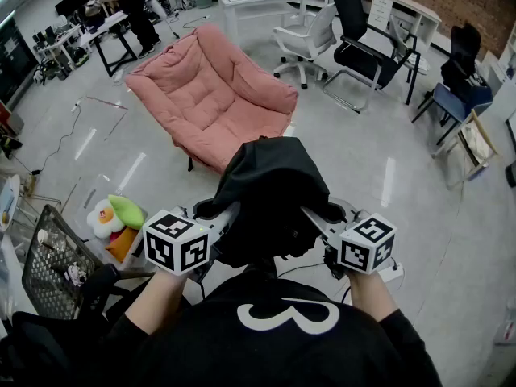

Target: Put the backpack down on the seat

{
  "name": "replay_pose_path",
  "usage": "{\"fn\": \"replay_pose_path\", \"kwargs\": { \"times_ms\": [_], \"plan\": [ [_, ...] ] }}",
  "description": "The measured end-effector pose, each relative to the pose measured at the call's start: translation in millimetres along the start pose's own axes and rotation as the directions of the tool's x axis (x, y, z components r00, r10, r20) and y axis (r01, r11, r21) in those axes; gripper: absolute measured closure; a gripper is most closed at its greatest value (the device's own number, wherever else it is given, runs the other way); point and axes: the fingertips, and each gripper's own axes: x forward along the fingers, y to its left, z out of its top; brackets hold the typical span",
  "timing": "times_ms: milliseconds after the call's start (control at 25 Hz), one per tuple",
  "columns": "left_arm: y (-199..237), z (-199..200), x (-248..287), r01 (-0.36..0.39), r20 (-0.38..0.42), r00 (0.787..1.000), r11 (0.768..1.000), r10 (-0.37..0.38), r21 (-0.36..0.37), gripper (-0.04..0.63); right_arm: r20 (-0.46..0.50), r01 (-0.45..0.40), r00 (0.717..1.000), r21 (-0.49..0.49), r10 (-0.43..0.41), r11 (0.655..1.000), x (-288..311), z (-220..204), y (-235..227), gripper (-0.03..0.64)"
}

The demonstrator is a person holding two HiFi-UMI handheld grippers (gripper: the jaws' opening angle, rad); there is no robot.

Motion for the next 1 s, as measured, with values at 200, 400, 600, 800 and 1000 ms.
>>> {"fn": "replay_pose_path", "kwargs": {
  "times_ms": [200,400,600,800,1000],
  "plan": [
    [12.7,9.0,24.5,0.025,-0.009,1.0,1.0,-0.025,-0.01,0.517,-0.005,0.028,1.0,-0.004,-0.028,1.0,9.1,7.7,-22.7,0.548],
    [37.6,12.2,57.8,0.044,-0.037,0.998,0.999,-0.045,-0.027,0.517,-0.031,0.038,0.999,0.038,-0.037,0.999,30.8,7.0,-54.7,0.546],
    [79.0,15.1,94.0,0.042,-0.074,0.996,0.997,-0.047,-0.071,0.517,-0.071,0.035,0.997,0.072,-0.03,0.997,71.7,9.1,-94.1,0.546],
    [139.5,31.4,142.1,0.034,-0.096,0.994,0.994,-0.045,-0.108,0.517,-0.1,0.03,0.995,0.115,-0.019,0.993,130.8,22.2,-147.8,0.546],
    [207.2,50.5,191.3,0.024,-0.1,0.994,0.989,-0.039,-0.147,0.517,-0.136,0.03,0.991,0.136,-0.011,0.99,196.9,41.2,-202.7,0.546]
  ]
}}
